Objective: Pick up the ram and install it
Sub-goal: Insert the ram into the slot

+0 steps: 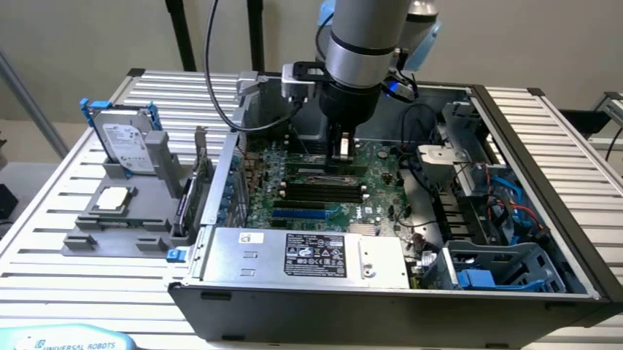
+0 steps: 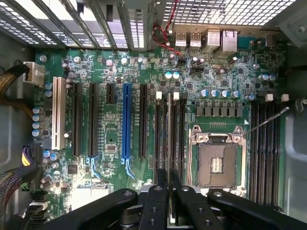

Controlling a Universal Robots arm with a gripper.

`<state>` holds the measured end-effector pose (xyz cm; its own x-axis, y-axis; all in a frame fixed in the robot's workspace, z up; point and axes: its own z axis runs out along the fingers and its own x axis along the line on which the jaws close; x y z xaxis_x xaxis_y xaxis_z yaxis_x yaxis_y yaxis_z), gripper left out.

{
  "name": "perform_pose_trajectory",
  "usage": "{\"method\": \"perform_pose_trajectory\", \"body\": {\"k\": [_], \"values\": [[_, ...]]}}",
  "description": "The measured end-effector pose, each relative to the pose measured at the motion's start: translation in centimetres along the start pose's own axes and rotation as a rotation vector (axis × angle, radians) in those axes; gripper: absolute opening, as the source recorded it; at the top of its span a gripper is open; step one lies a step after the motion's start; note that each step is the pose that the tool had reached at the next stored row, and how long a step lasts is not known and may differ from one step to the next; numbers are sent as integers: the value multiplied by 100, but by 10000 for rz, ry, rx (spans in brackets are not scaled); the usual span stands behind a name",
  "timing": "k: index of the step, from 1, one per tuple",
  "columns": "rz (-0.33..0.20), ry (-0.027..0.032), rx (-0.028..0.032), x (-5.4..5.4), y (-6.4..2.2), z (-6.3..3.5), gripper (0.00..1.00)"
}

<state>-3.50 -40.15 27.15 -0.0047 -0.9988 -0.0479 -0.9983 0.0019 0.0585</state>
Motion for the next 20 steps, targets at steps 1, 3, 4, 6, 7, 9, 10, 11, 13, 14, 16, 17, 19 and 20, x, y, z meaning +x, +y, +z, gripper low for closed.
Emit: {"method": "perform_pose_trajectory", "body": {"k": [1, 3, 4, 6, 7, 9, 10, 11, 13, 14, 16, 17, 19, 20], "values": [[-27, 4, 0, 5, -1, 17, 13], [-50, 14, -3, 19, -4, 53, 13], [-53, 17, -2, 27, -6, 70, 13], [-54, 27, -2, 43, -10, 101, 13], [-53, 35, -2, 50, -12, 116, 13], [-51, 54, -3, 64, -16, 144, 13], [-51, 63, -2, 70, -18, 160, 13], [-51, 72, -2, 74, -20, 176, 13], [-50, 91, -2, 81, -25, 209, 13], [-49, 99, -2, 83, -27, 228, 13], [-48, 117, 0, 85, -32, 262, 13], [-47, 128, 1, 86, -33, 277, 13], [-47, 140, 2, 87, -36, 301, 13], [-46, 142, 2, 88, -37, 310, 13]]}}
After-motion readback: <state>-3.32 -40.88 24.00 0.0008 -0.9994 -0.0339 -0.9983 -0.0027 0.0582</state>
